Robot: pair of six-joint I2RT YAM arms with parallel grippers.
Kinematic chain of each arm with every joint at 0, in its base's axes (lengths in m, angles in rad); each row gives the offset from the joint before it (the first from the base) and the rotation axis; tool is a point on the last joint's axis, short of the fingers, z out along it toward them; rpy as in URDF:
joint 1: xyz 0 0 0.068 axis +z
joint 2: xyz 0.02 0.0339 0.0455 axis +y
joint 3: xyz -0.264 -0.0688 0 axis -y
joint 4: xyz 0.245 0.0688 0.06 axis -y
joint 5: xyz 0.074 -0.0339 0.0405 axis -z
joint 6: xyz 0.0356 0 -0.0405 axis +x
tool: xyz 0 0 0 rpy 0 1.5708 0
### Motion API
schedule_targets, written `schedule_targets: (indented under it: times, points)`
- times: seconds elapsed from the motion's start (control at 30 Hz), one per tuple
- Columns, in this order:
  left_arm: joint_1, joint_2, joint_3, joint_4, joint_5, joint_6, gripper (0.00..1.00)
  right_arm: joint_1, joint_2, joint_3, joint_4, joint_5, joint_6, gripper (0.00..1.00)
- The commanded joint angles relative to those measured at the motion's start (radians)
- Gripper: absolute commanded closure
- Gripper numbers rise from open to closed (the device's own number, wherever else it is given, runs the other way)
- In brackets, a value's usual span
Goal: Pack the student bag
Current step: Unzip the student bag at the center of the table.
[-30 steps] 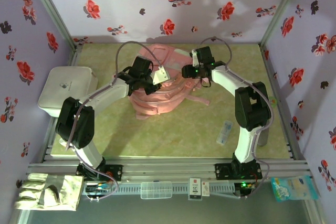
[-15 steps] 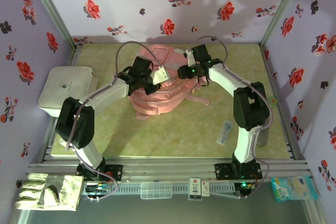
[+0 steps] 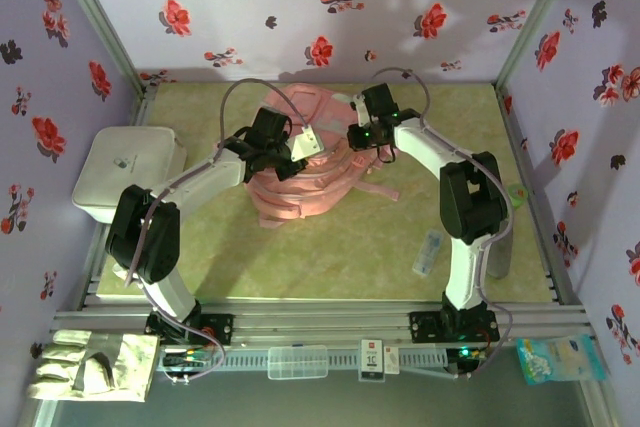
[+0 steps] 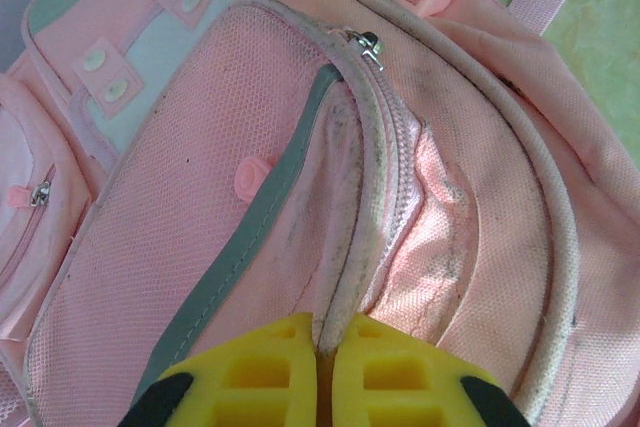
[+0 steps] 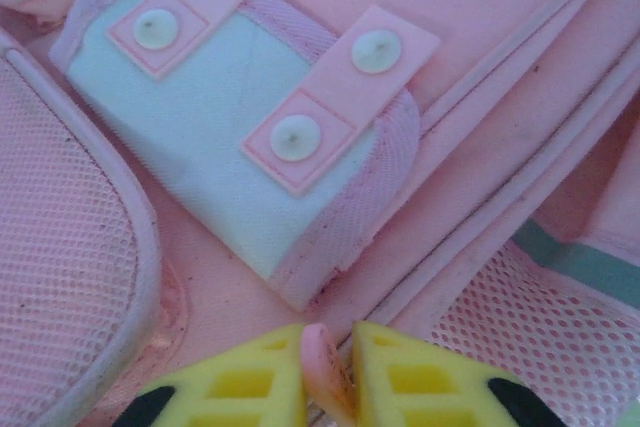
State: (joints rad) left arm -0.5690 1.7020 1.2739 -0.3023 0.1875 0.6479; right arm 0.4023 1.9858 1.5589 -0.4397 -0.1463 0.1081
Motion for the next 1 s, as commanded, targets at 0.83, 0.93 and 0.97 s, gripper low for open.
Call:
schedule_targets:
  times: [0.83,0.93,0.97]
  points:
    - [-0.009,0.074,0.183,0.038,0.056,-0.435,1.0,0.012,-0.416,-0.591,0.697,-0.342,0.299,1.0]
    - [-0.032,0.14,0.249,0.01,0.087,-0.497,1.0,0.045,-0.43,-0.675,0.85,-0.346,0.384,1.0]
    - [-0.039,0.162,0.27,0.003,0.09,-0.515,1.0,0.06,-0.432,-0.696,0.892,-0.341,0.403,1.0]
